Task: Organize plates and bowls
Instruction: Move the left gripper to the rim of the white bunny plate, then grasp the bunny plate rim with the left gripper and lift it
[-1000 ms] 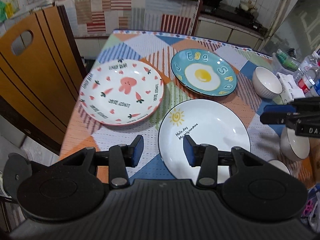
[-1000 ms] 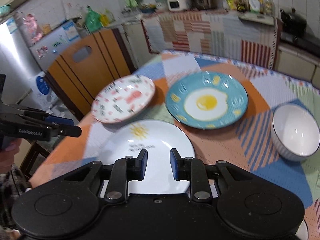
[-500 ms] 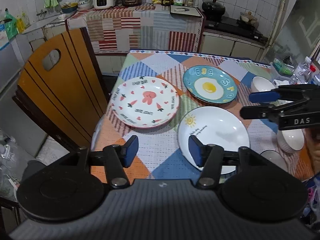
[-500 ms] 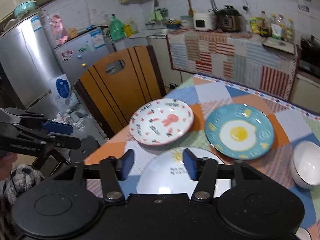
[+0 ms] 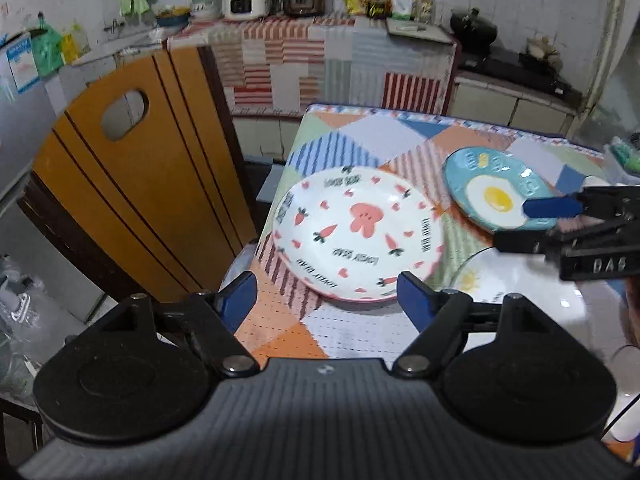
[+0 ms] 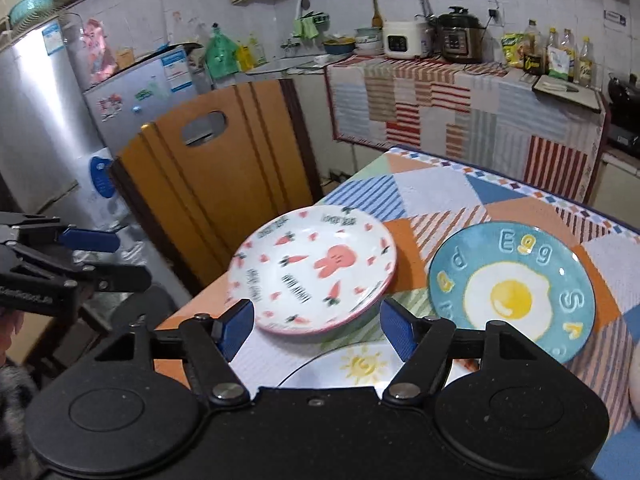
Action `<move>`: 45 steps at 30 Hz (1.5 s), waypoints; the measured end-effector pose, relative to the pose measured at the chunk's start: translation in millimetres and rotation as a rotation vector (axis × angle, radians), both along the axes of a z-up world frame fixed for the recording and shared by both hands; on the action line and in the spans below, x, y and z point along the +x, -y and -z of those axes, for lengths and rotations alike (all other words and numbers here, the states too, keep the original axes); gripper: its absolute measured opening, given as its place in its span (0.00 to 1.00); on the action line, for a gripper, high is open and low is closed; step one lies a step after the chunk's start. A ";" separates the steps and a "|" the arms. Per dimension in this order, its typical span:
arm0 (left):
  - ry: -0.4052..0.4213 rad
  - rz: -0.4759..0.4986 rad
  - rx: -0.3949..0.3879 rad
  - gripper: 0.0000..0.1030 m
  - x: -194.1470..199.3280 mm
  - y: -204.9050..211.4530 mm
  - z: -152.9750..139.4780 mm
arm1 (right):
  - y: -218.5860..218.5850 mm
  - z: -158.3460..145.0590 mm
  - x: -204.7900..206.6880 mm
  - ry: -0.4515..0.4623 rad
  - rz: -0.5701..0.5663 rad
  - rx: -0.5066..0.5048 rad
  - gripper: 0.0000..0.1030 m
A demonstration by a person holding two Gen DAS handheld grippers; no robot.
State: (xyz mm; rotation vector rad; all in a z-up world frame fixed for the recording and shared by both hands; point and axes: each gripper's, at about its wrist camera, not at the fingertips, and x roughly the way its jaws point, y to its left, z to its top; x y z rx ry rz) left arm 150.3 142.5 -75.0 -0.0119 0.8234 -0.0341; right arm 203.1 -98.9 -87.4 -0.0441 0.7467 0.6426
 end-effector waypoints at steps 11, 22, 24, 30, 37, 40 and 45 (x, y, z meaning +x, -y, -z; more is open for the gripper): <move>-0.117 -0.015 -0.069 0.74 83.7 -18.0 55.7 | 0.0 27.6 31.5 -0.089 0.053 0.001 0.72; -0.220 -0.047 -0.221 0.64 118.7 -37.3 98.2 | -19.4 64.0 75.7 -0.264 0.060 0.076 0.64; -0.226 -0.045 -0.208 0.62 119.6 -37.7 104.7 | -21.6 69.3 82.5 -0.282 0.076 0.067 0.62; -0.250 -0.072 -0.261 0.45 122.6 -45.3 119.9 | -21.1 82.0 88.2 -0.293 0.134 0.084 0.60; -0.295 -0.106 -0.298 0.20 136.7 -56.3 120.5 | -17.2 91.5 92.7 -0.224 0.137 0.083 0.16; -0.278 -0.100 -0.289 0.20 132.6 -54.8 120.7 | -15.5 96.3 102.3 -0.297 0.138 0.116 0.17; -0.263 -0.092 -0.277 0.20 129.5 -52.3 120.0 | -28.6 102.5 103.9 -0.301 0.123 0.085 0.22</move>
